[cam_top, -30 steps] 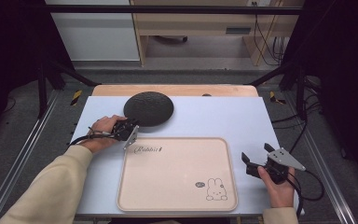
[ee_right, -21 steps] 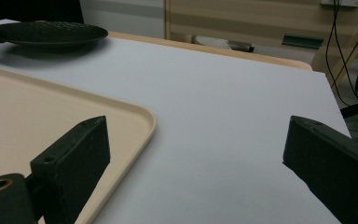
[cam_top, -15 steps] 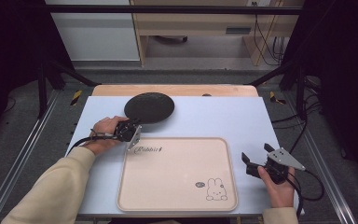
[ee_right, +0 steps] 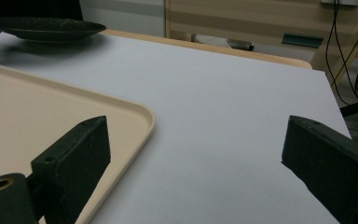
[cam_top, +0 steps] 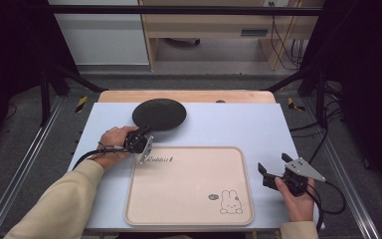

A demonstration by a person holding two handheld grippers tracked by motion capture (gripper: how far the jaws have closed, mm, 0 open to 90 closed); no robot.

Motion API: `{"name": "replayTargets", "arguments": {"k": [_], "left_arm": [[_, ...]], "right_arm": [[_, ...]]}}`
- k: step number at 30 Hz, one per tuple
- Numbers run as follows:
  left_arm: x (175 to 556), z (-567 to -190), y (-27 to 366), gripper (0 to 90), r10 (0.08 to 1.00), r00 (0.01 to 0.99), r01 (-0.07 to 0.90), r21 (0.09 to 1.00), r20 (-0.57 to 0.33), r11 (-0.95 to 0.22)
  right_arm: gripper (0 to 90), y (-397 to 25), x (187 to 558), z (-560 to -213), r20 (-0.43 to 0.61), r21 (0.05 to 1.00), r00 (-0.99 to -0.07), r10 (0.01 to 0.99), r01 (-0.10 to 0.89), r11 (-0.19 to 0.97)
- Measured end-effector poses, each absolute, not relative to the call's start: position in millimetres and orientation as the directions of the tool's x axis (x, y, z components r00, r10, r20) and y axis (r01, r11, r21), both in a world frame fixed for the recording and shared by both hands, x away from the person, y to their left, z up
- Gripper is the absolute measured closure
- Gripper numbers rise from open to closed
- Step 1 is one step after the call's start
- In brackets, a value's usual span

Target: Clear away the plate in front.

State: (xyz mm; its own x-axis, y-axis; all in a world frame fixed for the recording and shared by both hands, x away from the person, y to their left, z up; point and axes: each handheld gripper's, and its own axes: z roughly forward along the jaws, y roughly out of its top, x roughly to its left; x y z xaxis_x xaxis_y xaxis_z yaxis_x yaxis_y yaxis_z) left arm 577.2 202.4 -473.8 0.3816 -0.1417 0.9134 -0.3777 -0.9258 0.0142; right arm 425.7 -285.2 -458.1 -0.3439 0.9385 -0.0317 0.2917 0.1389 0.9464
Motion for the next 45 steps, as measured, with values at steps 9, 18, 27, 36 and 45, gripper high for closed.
{"name": "replayTargets", "arguments": {"k": [9, 18, 27, 36, 45], "left_arm": [[561.7, -460.9, 198.4, 83.0, -0.159, 0.327, -0.418, -0.008, 0.932, -0.908], [543.6, -453.2, 189.8, 82.3, -0.172, 0.270, -0.473, -0.025, 0.948, -0.881], [524.4, -454.1, 188.0, 82.0, -0.168, 0.243, -0.510, -0.021, 0.956, -0.860], [513.1, -453.6, 187.3, 81.5, -0.148, 0.231, -0.529, -0.004, 0.962, -0.848], [504.4, -455.4, 183.7, 81.3, -0.153, 0.212, -0.552, -0.012, 0.965, -0.834]], "right_arm": [[7.7, -285.4, 425.6, -458.1, -0.035, 0.946, -0.340, 0.940, 0.293, 0.141], [7.8, -285.6, 425.6, -457.9, -0.040, 0.947, -0.339, 0.940, 0.288, 0.144], [7.9, -284.7, 425.5, -458.2, -0.034, 0.945, -0.338, 0.941, 0.295, 0.140], [7.9, -284.1, 425.3, -458.1, -0.032, 0.945, -0.335, 0.942, 0.298, 0.138], [8.1, -283.5, 425.8, -458.7, -0.041, 0.943, -0.332, 0.942, 0.299, 0.147]]}}
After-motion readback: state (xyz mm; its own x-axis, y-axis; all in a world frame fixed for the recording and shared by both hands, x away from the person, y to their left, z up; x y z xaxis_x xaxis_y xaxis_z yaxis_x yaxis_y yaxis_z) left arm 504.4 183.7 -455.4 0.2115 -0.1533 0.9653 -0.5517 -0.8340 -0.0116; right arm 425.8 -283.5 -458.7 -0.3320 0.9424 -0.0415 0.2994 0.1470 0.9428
